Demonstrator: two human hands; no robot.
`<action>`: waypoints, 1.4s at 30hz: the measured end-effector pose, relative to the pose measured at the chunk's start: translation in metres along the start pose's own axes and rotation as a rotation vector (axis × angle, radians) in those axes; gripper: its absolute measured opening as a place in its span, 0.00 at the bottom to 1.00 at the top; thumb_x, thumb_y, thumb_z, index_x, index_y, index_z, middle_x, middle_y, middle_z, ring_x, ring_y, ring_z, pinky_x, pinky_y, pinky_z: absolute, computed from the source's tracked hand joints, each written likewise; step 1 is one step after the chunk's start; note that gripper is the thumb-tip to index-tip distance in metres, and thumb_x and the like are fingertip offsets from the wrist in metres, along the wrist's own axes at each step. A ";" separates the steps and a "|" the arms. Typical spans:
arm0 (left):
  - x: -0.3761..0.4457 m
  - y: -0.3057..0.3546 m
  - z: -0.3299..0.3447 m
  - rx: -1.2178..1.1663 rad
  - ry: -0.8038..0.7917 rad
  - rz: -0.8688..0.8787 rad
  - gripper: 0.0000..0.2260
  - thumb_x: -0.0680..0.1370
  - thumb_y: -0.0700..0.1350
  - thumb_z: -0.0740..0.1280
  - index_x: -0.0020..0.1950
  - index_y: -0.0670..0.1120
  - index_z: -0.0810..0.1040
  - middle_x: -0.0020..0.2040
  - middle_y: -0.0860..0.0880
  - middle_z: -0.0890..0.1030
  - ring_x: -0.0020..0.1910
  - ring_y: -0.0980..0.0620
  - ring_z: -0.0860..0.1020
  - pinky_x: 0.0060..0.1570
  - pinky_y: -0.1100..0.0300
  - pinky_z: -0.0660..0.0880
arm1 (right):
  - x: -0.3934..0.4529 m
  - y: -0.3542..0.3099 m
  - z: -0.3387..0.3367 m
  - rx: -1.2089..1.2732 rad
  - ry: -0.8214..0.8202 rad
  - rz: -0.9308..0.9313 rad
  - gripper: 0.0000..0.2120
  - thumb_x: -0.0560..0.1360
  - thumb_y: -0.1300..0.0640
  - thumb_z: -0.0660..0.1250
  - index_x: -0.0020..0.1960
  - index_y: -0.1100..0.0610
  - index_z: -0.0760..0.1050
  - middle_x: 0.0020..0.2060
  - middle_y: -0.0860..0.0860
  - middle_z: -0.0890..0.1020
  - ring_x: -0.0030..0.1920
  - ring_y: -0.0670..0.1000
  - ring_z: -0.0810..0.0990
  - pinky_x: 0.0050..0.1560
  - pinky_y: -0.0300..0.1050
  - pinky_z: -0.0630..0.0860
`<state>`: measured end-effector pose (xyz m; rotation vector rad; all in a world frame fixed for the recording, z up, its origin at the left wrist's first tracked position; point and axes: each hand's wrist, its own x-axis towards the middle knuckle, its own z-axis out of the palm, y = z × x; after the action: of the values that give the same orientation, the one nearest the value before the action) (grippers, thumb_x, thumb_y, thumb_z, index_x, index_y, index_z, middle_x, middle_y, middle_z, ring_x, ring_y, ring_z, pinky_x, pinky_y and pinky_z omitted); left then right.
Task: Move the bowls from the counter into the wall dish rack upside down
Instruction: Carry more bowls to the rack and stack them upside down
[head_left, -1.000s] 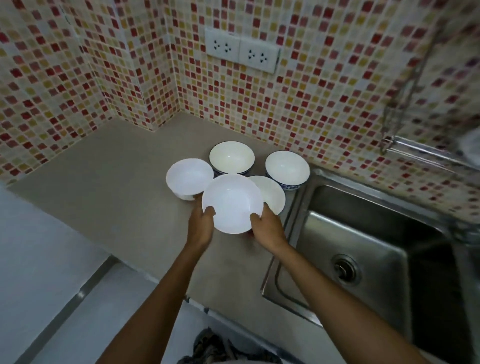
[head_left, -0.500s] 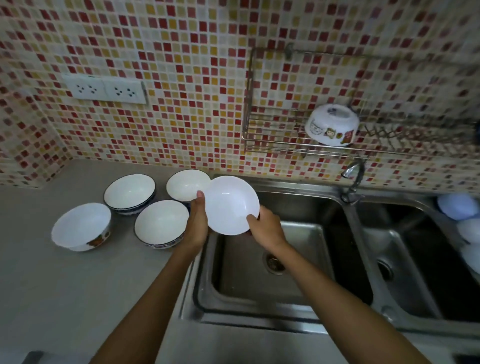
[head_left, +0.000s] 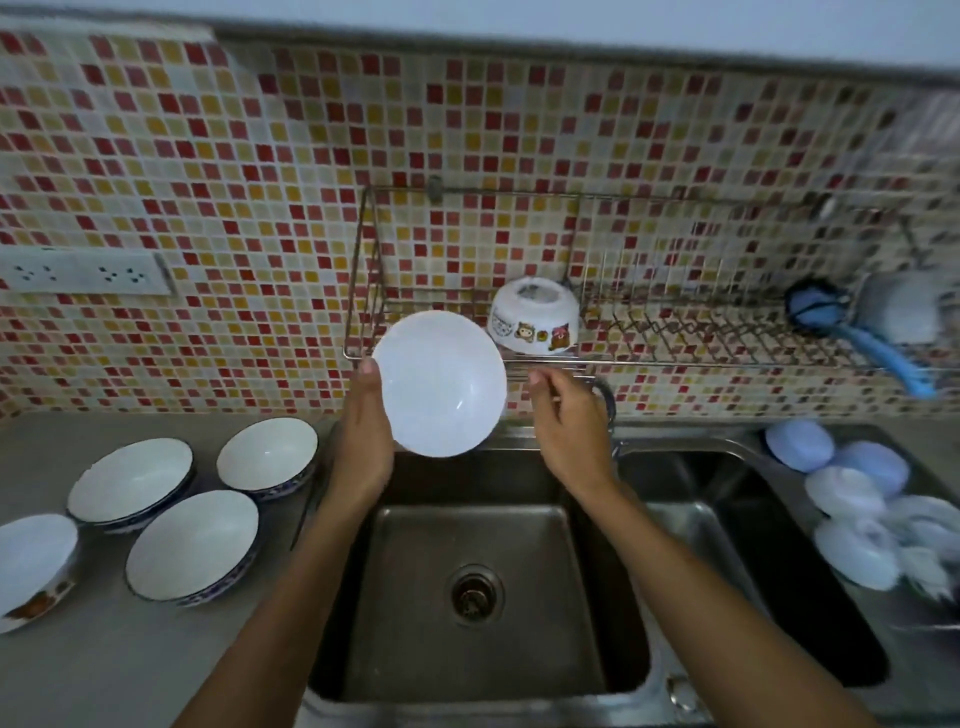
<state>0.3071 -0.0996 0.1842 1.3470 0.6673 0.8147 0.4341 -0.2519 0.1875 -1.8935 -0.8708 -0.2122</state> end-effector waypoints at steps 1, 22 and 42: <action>0.005 0.009 0.003 0.055 -0.018 0.063 0.12 0.76 0.67 0.55 0.56 0.68 0.69 0.57 0.58 0.76 0.59 0.52 0.76 0.56 0.55 0.75 | 0.008 0.000 -0.005 -0.025 0.026 -0.046 0.13 0.80 0.55 0.60 0.60 0.58 0.77 0.51 0.50 0.83 0.49 0.47 0.80 0.53 0.41 0.77; 0.105 0.014 0.048 1.159 -0.144 0.761 0.36 0.67 0.53 0.76 0.72 0.50 0.67 0.64 0.40 0.69 0.63 0.41 0.69 0.62 0.45 0.72 | 0.075 0.055 0.030 -0.727 -0.092 -0.212 0.29 0.82 0.46 0.43 0.68 0.66 0.69 0.66 0.60 0.74 0.72 0.56 0.68 0.76 0.53 0.41; 0.100 0.011 0.059 1.071 -0.210 0.602 0.18 0.74 0.40 0.70 0.64 0.44 0.76 0.64 0.42 0.72 0.63 0.45 0.70 0.65 0.57 0.65 | 0.071 0.058 0.025 -0.679 -0.098 -0.282 0.29 0.81 0.43 0.46 0.65 0.61 0.74 0.63 0.56 0.78 0.67 0.51 0.74 0.76 0.53 0.54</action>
<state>0.4105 -0.0507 0.2066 2.6533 0.5344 0.7721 0.5176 -0.2109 0.1684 -2.4064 -1.2404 -0.6591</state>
